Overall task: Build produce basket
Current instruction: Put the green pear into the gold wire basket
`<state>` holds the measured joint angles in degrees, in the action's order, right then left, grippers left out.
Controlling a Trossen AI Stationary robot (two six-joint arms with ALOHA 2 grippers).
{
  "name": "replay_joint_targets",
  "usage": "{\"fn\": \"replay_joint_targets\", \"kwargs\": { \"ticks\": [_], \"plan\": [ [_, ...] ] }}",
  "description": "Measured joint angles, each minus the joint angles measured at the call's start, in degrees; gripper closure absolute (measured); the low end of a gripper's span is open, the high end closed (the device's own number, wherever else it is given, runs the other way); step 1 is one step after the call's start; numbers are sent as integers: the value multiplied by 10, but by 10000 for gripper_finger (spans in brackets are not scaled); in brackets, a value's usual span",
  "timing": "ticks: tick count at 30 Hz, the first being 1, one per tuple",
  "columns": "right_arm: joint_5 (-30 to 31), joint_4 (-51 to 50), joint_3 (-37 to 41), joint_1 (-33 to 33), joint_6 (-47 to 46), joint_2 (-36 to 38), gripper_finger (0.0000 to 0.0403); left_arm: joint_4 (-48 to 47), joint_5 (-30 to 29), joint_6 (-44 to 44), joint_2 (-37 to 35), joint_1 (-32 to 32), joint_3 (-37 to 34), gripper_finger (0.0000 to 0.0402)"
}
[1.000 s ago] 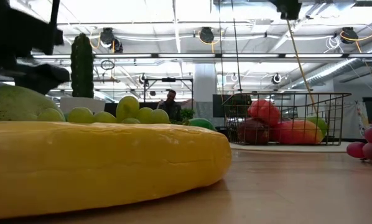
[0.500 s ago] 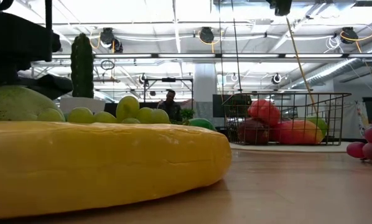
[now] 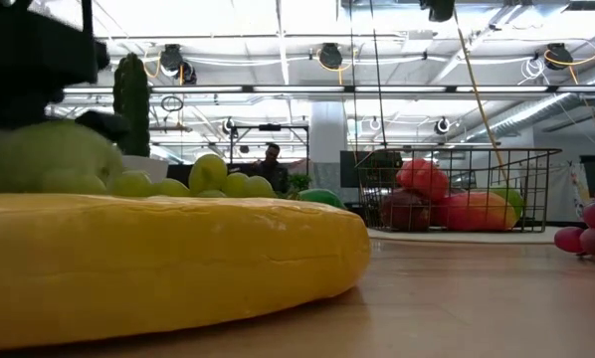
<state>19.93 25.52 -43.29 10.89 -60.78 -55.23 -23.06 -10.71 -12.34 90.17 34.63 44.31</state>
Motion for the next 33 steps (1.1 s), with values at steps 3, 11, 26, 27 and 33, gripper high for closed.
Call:
{"fn": "replay_joint_targets", "kwargs": {
  "ticks": [3, 11, 26, 27, 33],
  "plan": [
    [12, 0, 0, 5, 0, 3, 8, -8, 2, -8, -26, -8, 0, 198],
    [45, 45, -1, 5, 72, 59, 8, -9, -3, -4, -122, -61, 7, 218],
    [72, -112, 0, 5, 163, 180, 8, 9, -56, 124, -167, -192, 169, 215],
    [72, -124, 0, 5, 172, 190, 8, 16, -66, 130, -167, -202, 180, 216],
    [72, -161, 0, 5, 260, 254, 8, 71, -126, 99, -167, -265, 241, 208]
  ]
}}
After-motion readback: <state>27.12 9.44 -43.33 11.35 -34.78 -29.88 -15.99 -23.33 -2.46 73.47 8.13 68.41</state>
